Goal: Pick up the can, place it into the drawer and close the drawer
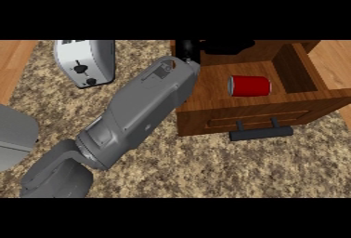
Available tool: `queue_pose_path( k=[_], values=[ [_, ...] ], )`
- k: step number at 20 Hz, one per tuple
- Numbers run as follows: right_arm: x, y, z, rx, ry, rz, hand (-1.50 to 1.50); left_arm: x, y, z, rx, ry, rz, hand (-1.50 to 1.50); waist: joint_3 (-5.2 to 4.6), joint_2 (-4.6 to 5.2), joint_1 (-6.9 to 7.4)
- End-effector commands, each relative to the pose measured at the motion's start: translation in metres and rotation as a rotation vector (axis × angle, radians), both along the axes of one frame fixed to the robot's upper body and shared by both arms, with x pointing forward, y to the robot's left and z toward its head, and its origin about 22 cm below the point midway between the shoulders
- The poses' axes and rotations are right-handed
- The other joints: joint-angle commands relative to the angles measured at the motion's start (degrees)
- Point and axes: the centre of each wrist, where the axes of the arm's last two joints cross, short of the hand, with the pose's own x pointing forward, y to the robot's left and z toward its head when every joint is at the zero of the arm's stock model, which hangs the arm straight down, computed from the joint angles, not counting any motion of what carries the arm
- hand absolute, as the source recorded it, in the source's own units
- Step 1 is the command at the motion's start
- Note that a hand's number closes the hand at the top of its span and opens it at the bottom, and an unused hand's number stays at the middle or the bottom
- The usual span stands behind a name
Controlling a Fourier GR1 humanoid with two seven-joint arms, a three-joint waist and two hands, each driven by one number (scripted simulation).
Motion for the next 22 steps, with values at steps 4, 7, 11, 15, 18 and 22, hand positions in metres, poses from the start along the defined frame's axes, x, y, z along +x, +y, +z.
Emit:
queue_pose_path(
  k=[4, 7, 11, 15, 18, 22],
  values=[
    [-0.008, 0.000, 0.023, -0.212, -0.106, -0.015, -1.50, 0.000, -0.001, 0.002, -0.036, -0.034, -0.002, -1.50, -0.04, -0.14, 0.27],
    [-0.002, 0.007, 0.035, -0.359, -0.139, -0.016, -1.50, 0.000, -0.006, 0.016, -0.060, -0.045, 0.001, -1.50, -0.02, 0.14, 0.42],
    [0.012, 0.021, 0.047, -0.393, -0.233, 0.022, -1.50, 0.001, -0.007, 0.019, -0.074, -0.085, -0.025, -1.50, -0.08, 0.08, 1.70],
    [0.025, 0.041, 0.056, -0.530, -0.240, 0.037, -1.50, -0.007, -0.020, 0.036, -0.062, -0.108, -0.013, -1.50, -0.08, 0.01, 2.55],
    [0.041, 0.044, 0.048, -0.588, -0.240, 0.044, -1.50, -0.006, -0.015, 0.026, -0.087, -0.133, -0.014, -1.50, -0.06, -0.20, 3.41],
    [0.064, 0.069, 0.054, -0.687, -0.235, 0.028, -1.50, -0.004, -0.012, 0.023, -0.093, -0.102, -0.034, -1.50, -0.14, -0.16, 4.82]
  ],
)
